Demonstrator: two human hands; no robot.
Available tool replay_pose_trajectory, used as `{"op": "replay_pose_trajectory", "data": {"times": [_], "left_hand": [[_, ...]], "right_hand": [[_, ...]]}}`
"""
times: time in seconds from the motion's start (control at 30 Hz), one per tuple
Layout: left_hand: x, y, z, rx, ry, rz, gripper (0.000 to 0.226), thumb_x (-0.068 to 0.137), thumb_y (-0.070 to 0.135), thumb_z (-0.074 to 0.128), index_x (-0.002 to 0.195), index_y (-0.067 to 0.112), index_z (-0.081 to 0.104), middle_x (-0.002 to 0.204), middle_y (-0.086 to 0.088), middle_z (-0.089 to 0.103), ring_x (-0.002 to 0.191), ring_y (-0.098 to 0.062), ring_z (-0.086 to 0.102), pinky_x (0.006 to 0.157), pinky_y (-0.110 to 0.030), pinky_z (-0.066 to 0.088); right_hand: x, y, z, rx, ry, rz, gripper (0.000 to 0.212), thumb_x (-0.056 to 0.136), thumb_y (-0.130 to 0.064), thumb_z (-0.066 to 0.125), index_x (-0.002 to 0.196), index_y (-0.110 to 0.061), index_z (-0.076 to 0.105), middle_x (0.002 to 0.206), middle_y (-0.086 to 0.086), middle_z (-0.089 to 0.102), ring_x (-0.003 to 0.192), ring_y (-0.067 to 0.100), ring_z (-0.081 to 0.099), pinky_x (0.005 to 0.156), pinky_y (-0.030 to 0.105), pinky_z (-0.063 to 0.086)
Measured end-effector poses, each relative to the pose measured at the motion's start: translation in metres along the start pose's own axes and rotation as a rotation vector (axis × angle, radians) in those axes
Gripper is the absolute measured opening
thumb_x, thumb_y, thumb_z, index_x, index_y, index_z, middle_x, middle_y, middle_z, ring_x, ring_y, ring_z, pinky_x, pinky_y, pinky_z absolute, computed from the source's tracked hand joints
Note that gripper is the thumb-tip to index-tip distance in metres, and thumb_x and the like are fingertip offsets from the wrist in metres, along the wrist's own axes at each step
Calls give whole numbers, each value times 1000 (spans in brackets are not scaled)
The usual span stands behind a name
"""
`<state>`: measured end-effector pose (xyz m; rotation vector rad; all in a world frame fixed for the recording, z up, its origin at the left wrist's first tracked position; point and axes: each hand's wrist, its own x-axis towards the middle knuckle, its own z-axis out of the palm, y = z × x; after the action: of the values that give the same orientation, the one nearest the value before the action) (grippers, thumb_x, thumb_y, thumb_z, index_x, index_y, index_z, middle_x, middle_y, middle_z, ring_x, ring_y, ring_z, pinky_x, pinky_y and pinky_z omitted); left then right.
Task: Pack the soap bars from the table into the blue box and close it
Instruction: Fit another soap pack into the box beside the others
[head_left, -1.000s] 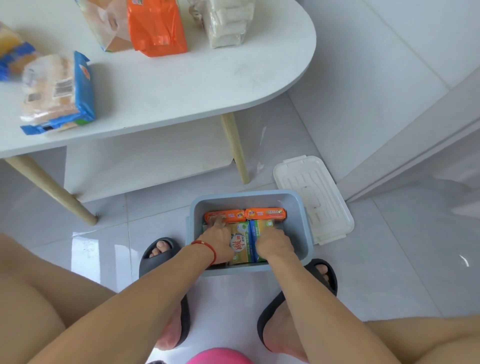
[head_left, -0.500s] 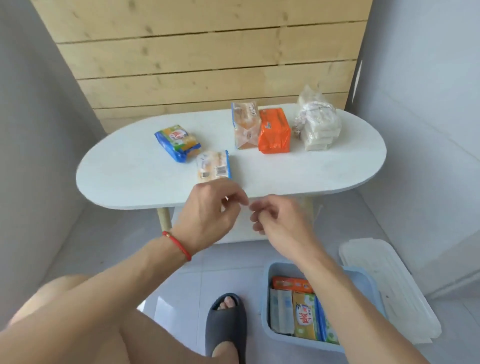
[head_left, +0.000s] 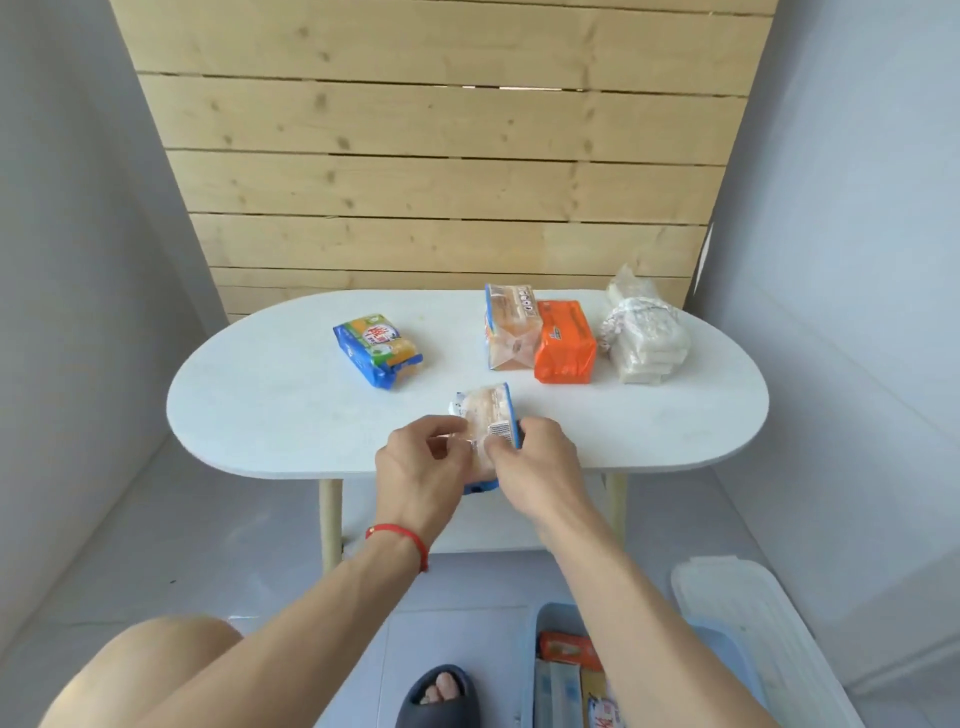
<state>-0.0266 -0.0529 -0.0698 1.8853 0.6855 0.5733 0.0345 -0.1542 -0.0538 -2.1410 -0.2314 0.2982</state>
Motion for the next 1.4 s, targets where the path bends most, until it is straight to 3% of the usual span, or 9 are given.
{"op": "replay_pose_trajectory", "data": {"times": [0.07, 0.23, 0.37, 0.57, 0.8, 0.97, 1.1, 1.23, 1.4], "left_hand": [[-16, -3, 6, -115, -44, -16, 15, 83, 16, 72, 94, 25, 77, 76, 9, 77, 74, -3, 73, 63, -18, 54], [-47, 3, 21, -390, -112, -98, 37, 79, 10, 84, 109, 15, 64, 101, 2, 72, 80, -2, 71, 74, -18, 58], [-61, 12, 37, -324, -462, -217, 29, 86, 12, 78, 114, 10, 72, 101, -8, 79, 95, -27, 76, 86, -44, 62], [-83, 4, 80, -254, -694, -346, 20, 84, 4, 79, 103, 1, 73, 91, -11, 80, 80, -24, 79, 67, -33, 63], [-116, -52, 170, 13, -792, -563, 13, 84, 8, 76, 96, 4, 73, 84, -10, 80, 75, -23, 79, 69, -39, 66], [-162, -106, 236, 202, -802, -612, 20, 82, 16, 77, 98, 8, 69, 103, -14, 76, 91, -28, 76, 78, -47, 64], [-186, -128, 275, 341, -807, -587, 32, 80, 21, 77, 107, 10, 65, 112, -11, 72, 104, -29, 70, 92, -41, 59], [-196, -132, 298, 578, -859, -429, 36, 85, 36, 72, 112, 15, 59, 117, -9, 67, 102, -27, 64, 87, -34, 54], [-206, -145, 302, 527, -889, -408, 39, 88, 41, 68, 120, 20, 61, 113, -7, 67, 108, -28, 65, 95, -36, 55]], "right_hand": [[-9, 16, -20, 195, -27, 34, 16, 93, -19, 63, 102, -15, 75, 97, 6, 79, 93, 28, 74, 76, 36, 57], [-35, 64, -65, 604, -153, 32, 22, 97, -2, 66, 112, -14, 76, 105, 6, 81, 103, 28, 77, 90, 32, 57], [-48, 101, -83, 688, -157, 67, 27, 96, 1, 65, 117, -14, 74, 113, 10, 79, 110, 32, 74, 102, 46, 53], [-61, 159, -112, 398, -199, 134, 22, 98, -16, 67, 115, -26, 76, 109, -6, 81, 105, 17, 76, 94, 40, 57], [-65, 238, -123, 171, -140, 448, 12, 96, -21, 65, 102, -18, 76, 98, 4, 80, 92, 18, 77, 87, 42, 64], [-73, 290, -139, 63, 48, 586, 18, 89, -15, 59, 94, -20, 75, 101, 6, 76, 96, 27, 73, 90, 48, 61], [-78, 319, -142, 131, 81, 672, 20, 90, -17, 58, 104, -20, 73, 98, 5, 77, 87, 22, 76, 82, 41, 64], [-79, 327, -137, 118, 97, 645, 20, 89, -16, 56, 87, -28, 71, 95, 1, 77, 92, 25, 75, 90, 46, 61], [-78, 336, -129, 89, 98, 628, 25, 93, -14, 60, 114, -21, 71, 115, 5, 74, 107, 27, 70, 98, 48, 57]]}}
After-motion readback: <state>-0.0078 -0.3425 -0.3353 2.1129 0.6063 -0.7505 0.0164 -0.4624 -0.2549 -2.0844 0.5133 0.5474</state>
